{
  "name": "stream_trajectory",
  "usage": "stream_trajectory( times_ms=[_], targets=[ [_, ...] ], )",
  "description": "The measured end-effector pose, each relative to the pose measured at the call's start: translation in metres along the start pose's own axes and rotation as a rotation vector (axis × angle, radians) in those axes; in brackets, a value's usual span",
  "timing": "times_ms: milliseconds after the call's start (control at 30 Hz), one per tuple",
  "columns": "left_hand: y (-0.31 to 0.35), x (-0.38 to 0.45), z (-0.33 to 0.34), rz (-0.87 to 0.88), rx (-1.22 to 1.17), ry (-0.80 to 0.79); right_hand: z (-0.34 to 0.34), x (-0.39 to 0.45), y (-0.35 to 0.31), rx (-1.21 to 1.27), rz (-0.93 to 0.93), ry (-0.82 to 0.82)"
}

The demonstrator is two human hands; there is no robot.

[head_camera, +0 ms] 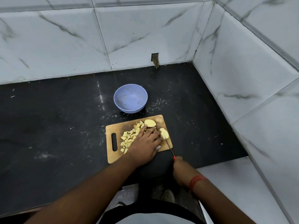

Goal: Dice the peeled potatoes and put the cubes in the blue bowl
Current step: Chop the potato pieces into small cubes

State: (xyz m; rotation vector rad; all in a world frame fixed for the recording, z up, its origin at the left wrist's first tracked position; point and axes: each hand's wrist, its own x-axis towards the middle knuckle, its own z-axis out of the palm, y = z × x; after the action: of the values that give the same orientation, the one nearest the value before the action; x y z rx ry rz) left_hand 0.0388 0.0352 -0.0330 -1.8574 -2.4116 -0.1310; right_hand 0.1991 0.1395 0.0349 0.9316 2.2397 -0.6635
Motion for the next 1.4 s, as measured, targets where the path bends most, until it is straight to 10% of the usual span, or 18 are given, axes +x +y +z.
stream_trajectory(
  times_ms=[433, 700, 1000, 1400],
  targets=[
    [0.006, -0.001, -0.003, -0.115, -0.134, -0.003, -0.035, 0.016, -0.001, 0.406, -0.153, 0.326],
    [0.002, -0.007, -0.01, -0.095, -0.117, 0.003, -0.044, 0.061, -0.023, 0.127, -0.218, 0.43],
    [0.012, -0.006, -0.011, -0.039, -0.043, -0.037, -0.074, 0.082, -0.01, 0.087, -0.438, 0.214],
    [0.008, -0.009, -0.005, -0.086, 0.015, -0.093, -0.055, 0.088, 0.0, 0.169, -0.383, 0.376]
  ],
)
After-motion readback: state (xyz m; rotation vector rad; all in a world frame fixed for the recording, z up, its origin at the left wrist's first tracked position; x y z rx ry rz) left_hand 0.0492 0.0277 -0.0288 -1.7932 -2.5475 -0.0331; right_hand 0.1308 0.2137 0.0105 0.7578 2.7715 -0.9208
